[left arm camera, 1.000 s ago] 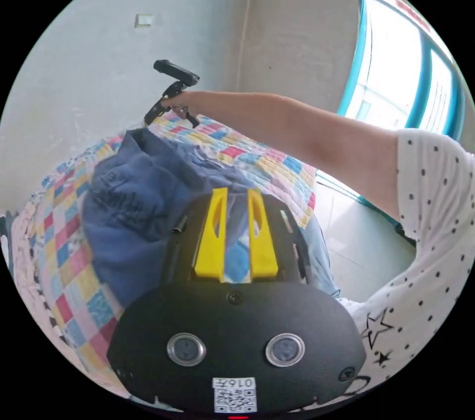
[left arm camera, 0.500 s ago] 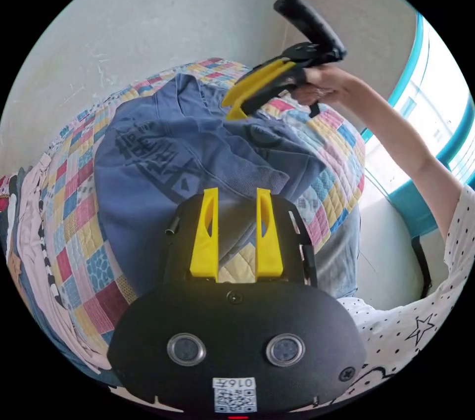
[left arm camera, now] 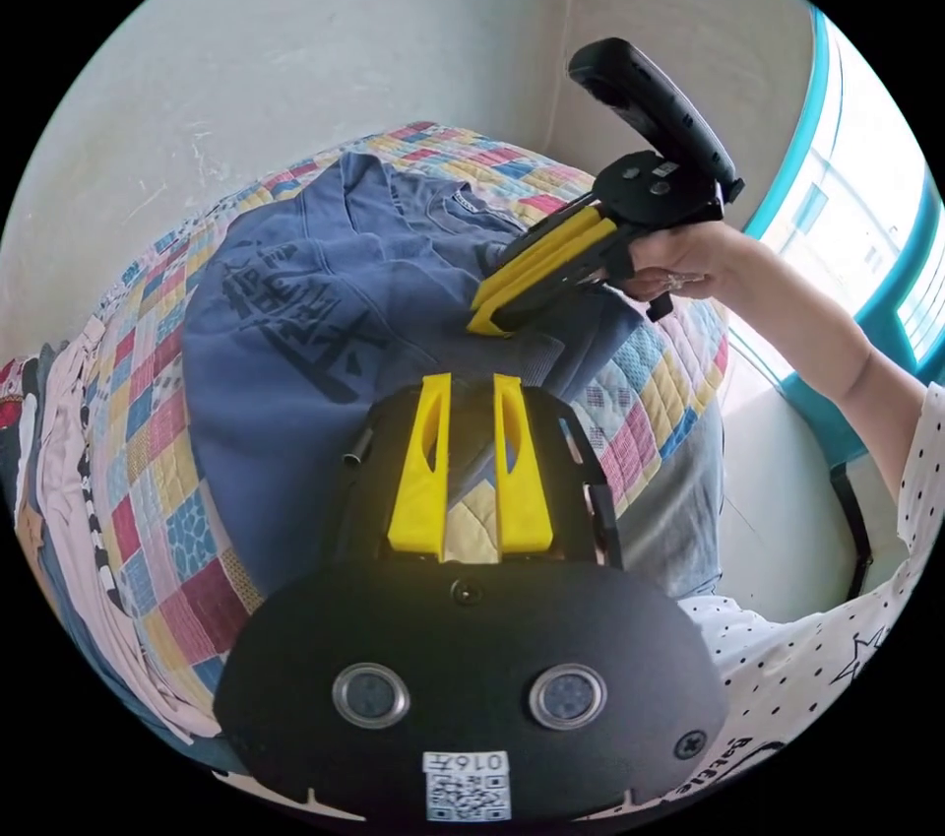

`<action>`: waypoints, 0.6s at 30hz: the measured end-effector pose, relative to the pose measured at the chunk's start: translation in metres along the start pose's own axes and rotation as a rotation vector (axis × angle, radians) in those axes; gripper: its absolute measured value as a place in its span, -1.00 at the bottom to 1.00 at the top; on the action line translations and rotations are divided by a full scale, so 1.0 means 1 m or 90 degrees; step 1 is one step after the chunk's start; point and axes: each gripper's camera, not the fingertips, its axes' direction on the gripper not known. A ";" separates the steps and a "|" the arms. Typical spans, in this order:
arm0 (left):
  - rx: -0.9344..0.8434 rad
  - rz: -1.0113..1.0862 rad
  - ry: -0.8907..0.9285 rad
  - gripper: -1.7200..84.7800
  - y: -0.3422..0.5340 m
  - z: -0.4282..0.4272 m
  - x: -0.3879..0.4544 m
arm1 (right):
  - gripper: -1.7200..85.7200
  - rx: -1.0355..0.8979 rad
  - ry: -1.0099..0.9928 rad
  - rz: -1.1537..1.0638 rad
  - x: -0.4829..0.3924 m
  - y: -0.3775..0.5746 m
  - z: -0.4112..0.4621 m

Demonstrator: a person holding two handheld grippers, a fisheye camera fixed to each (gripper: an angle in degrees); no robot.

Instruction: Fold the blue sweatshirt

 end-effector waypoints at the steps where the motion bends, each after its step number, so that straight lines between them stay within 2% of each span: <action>1: 0.005 -0.001 0.003 -0.78 -0.003 -0.002 0.000 | -0.91 0.002 0.006 -0.004 -0.003 0.003 -0.003; 10: 0.066 0.058 0.065 -0.78 -0.031 -0.023 0.023 | -0.96 0.021 0.057 -0.001 -0.059 0.050 -0.046; 18: 0.007 0.064 0.108 -0.76 -0.041 0.019 0.040 | -0.94 -0.032 0.045 -0.036 -0.093 0.074 -0.019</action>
